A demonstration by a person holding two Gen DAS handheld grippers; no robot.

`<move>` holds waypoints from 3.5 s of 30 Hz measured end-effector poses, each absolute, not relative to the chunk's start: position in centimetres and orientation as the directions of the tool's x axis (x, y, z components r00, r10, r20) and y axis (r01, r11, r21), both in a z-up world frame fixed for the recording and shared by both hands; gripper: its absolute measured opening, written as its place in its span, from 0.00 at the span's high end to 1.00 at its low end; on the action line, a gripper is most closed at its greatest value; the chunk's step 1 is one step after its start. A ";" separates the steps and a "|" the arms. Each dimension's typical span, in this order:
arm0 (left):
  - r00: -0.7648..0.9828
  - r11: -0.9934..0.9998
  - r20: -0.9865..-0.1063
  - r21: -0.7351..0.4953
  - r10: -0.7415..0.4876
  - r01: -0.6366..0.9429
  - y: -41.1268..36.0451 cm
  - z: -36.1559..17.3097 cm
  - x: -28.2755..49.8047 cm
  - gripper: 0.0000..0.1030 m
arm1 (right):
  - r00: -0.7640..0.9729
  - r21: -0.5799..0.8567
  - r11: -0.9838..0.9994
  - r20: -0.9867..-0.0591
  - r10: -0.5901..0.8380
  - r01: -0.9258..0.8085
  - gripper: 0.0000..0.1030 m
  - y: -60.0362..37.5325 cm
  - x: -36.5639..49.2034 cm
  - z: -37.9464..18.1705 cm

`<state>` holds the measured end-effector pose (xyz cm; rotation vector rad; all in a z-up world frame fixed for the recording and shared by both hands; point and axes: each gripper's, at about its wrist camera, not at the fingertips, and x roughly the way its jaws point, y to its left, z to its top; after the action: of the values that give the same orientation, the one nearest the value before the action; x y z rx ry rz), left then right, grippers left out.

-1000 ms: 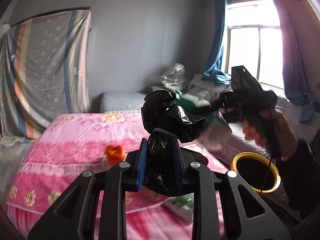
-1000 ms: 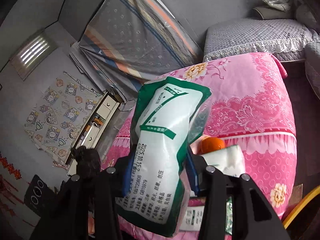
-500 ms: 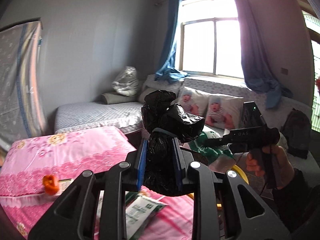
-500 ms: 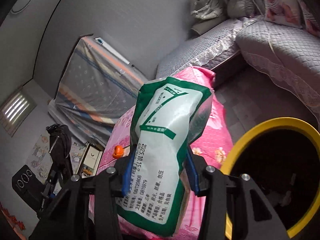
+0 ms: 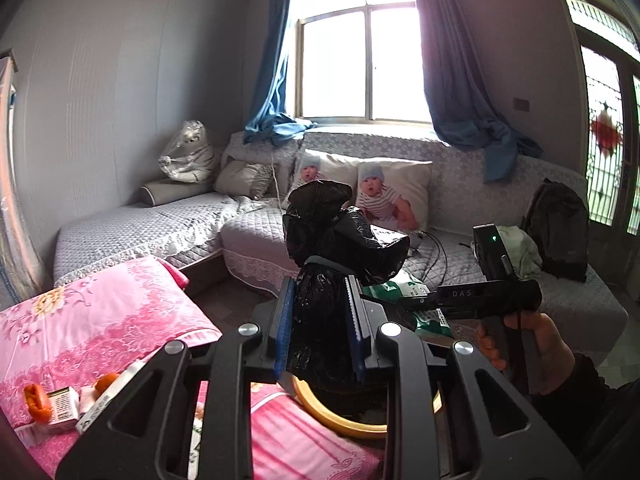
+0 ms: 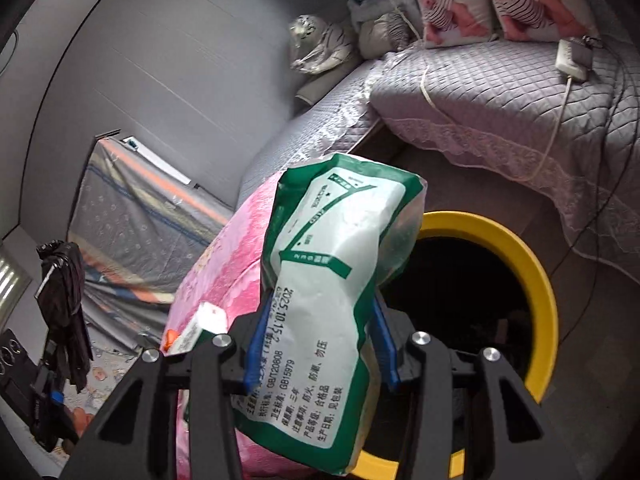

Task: Collect trash
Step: 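Carry the black bag and green-and-white pack over the yellow bin, then open both tools to drop the bag and pack into the bin, then grasp the orange peel on the bed with the left tool, then grasp the white medicine box with the right tool and lift it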

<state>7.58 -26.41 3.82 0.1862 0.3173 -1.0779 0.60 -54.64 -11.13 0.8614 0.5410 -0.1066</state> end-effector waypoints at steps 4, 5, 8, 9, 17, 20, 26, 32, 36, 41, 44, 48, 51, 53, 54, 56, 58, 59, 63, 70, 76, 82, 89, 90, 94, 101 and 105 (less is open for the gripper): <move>0.406 0.443 -0.395 -0.002 -0.824 0.897 -29.7 2.1 8.6 0.78 | 0.855 0.697 0.637 -0.506 0.114 0.328 0.59 -55.7 -0.4 -12.7; 0.400 0.440 -0.407 -0.006 -0.821 0.898 -30.5 1.6 8.9 0.78 | 0.853 0.700 0.632 -0.509 0.114 0.332 0.59 -55.7 -0.4 -13.1; 0.384 0.431 -0.441 -0.006 -0.811 0.902 -32.7 0.2 9.7 0.78 | 0.849 0.705 0.622 -0.514 0.119 0.340 0.59 -55.7 -0.5 -14.0; 0.383 0.431 -0.452 -0.004 -0.806 0.902 -33.5 -0.3 10.0 0.78 | 0.845 0.700 0.623 -0.522 0.115 0.347 0.59 -55.8 -0.4 -14.3; 0.347 0.432 -0.554 -0.025 -0.757 0.901 -37.9 -4.6 12.3 0.78 | 0.824 0.672 0.623 -0.562 0.078 0.400 0.58 -56.1 -0.6 -15.1; 0.337 0.431 -0.571 -0.033 -0.748 0.902 -38.5 -5.6 12.6 0.78 | 0.820 0.678 0.610 -0.567 0.080 0.410 0.58 -56.5 -0.7 -15.6; 0.314 0.434 -0.591 -0.068 -0.743 0.898 -39.6 -6.3 13.5 0.78 | 0.814 0.678 0.596 -0.577 0.070 0.429 0.58 -56.7 -1.0 -15.9; 0.327 0.447 -0.583 -0.069 -0.743 0.892 -40.0 -6.1 14.1 0.73 | 0.801 0.653 0.602 -0.598 0.038 0.459 0.52 -57.0 -0.9 -15.6; 0.350 0.478 -0.562 -0.095 -0.750 0.873 -38.8 -6.0 14.8 0.35 | 0.803 0.636 0.609 -0.596 -0.003 0.474 0.43 -57.1 -1.4 -14.9; 0.370 0.508 -0.540 -0.127 -0.756 0.852 -36.6 -5.2 15.5 0.26 | 0.825 0.662 0.590 -0.565 -0.013 0.463 0.37 -57.4 -2.1 -14.2; 0.403 0.531 -0.512 -0.129 -0.759 0.837 -34.7 -4.3 15.9 0.26 | 0.843 0.684 0.589 -0.538 0.010 0.430 0.36 -56.9 -2.1 -14.0; 0.461 0.573 -0.472 -0.120 -0.752 0.811 -31.1 -2.8 17.0 0.26 | 0.855 0.699 0.606 -0.515 0.058 0.380 0.34 -55.7 -1.1 -13.7; 0.545 0.635 -0.434 -0.086 -0.717 0.767 -27.0 -1.7 18.4 0.26 | 0.855 0.710 0.616 -0.506 0.111 0.340 0.32 -54.6 0.4 -13.6; 0.603 0.688 -0.423 -0.070 -0.677 0.723 -23.8 -1.4 19.8 0.26 | 0.851 0.707 0.630 -0.507 0.134 0.322 0.31 -53.6 1.4 -13.4; 0.636 0.720 -0.423 -0.060 -0.646 0.691 -21.8 -1.4 20.6 0.26 | 0.848 0.703 0.638 -0.510 0.145 0.314 0.31 -53.0 2.0 -13.3; 0.683 0.767 -0.423 -0.046 -0.595 0.640 -18.8 -1.5 21.7 0.26 | 0.842 0.699 0.653 -0.512 0.172 0.292 0.31 -51.9 3.2 -13.1; 0.737 0.823 -0.429 -0.031 -0.523 0.567 -15.1 -1.9 23.1 0.26 | 0.833 0.696 0.665 -0.515 0.199 0.271 0.31 -50.7 4.4 -12.9; 0.759 0.849 -0.433 -0.026 -0.486 0.528 -13.2 -2.2 23.8 0.26 | 0.830 0.693 0.671 -0.518 0.209 0.264 0.31 -50.2 4.8 -12.8; 0.808 0.917 -0.467 -0.019 -0.361 0.398 -6.5 -3.7 26.7 0.26 | 0.812 0.677 0.699 -0.529 0.246 0.229 0.31 -48.2 6.6 -12.4; 0.786 0.953 -0.563 -0.007 -0.255 0.303 -1.6 -8.1 31.0 0.26 | 0.781 0.668 0.719 -0.547 0.300 0.192 0.31 -44.9 9.9 -12.5; 0.744 0.948 -0.610 -0.036 -0.271 0.316 -2.3 -9.6 33.4 0.26 | 0.759 0.656 0.737 -0.561 0.331 0.164 0.31 -42.8 11.7 -12.4; 0.698 0.947 -0.667 -0.041 -0.262 0.317 -2.6 -11.0 36.0 0.28 | 0.754 0.654 0.740 -0.565 0.336 0.161 0.30 -42.4 12.0 -12.7; 0.707 0.952 -0.659 -0.049 -0.258 0.303 -2.3 -11.0 36.5 0.59 | 0.751 0.657 0.735 -0.569 0.335 0.169 0.30 -42.9 11.6 -12.9; 0.712 0.954 -0.655 -0.042 -0.251 0.298 -2.2 -10.9 36.5 0.60 | 0.751 0.654 0.738 -0.570 0.335 0.168 0.30 -42.8 11.6 -12.8; 0.725 0.955 -0.639 -0.049 -0.256 0.294 -1.6 -10.3 36.0 0.64 | 0.752 0.625 0.772 -0.564 0.343 0.116 0.30 -41.8 11.8 -11.8; 0.762 0.951 -0.580 -0.084 -0.289 0.298 0.2 -8.5 34.1 0.65 | 0.728 0.393 0.910 -0.584 0.360 -0.135 0.30 -34.7 14.4 -7.4; 0.784 0.945 -0.532 -0.112 -0.319 0.308 1.8 -6.9 31.5 0.65 | 0.687 0.136 0.907 -0.611 0.393 -0.398 0.30 -27.1 17.3 -4.3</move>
<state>31.53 1.83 -6.90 -0.0196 0.5773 -0.3381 17.30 -27.13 -4.35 -0.0077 0.6826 0.4425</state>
